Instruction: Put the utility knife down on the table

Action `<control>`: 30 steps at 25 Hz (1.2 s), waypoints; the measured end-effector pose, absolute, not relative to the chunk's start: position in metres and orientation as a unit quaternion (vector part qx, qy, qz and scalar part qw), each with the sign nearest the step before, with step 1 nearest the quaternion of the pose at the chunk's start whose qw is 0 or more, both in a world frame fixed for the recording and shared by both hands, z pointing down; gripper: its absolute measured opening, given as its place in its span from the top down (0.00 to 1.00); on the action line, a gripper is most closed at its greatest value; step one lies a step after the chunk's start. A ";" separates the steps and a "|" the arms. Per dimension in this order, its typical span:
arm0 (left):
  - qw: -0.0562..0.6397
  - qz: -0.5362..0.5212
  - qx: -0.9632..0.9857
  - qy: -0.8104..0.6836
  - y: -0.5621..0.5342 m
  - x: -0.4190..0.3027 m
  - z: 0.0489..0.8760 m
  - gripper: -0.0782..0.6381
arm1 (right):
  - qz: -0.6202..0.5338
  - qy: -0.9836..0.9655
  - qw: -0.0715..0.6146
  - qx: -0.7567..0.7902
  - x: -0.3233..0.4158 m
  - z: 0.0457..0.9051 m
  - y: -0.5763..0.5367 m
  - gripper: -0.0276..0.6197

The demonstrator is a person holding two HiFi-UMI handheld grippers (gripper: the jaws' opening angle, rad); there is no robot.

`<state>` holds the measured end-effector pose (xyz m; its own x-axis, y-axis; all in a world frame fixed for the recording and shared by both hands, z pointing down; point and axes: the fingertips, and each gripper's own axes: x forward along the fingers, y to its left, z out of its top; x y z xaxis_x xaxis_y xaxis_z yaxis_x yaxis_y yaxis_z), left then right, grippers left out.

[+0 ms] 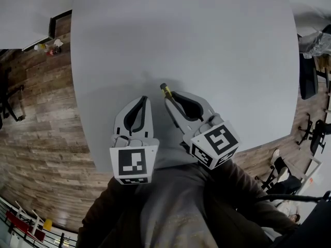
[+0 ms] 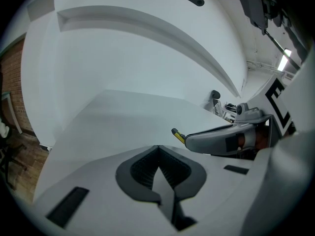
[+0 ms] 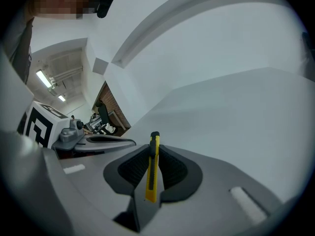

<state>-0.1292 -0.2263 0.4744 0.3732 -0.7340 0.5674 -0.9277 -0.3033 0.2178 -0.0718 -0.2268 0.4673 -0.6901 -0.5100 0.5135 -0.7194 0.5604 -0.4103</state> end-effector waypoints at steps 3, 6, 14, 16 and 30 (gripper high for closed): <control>0.265 0.185 0.786 -0.527 -0.226 -0.129 0.478 0.89 | 0.310 -0.864 0.173 0.357 -0.071 0.472 -0.227 0.86; 0.269 0.186 0.785 -0.525 -0.226 -0.128 0.481 0.89 | 0.314 -0.861 0.176 0.359 -0.068 0.476 -0.227 0.86; 0.278 0.189 0.784 -0.522 -0.225 -0.126 0.488 0.89 | 0.319 -0.859 0.180 0.359 -0.066 0.481 -0.227 0.86; 0.279 0.190 0.783 -0.522 -0.225 -0.127 0.490 0.89 | 0.320 -0.858 0.181 0.358 -0.067 0.484 -0.226 0.86; 0.291 0.192 0.781 -0.518 -0.224 -0.127 0.499 0.89 | 0.328 -0.854 0.186 0.359 -0.069 0.491 -0.226 0.86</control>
<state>-0.1267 -0.2244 0.4985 0.3894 -0.6977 0.6014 -0.9211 -0.2933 0.2561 -0.0686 -0.2262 0.4906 -0.6730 -0.4910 0.5532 -0.7351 0.5270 -0.4265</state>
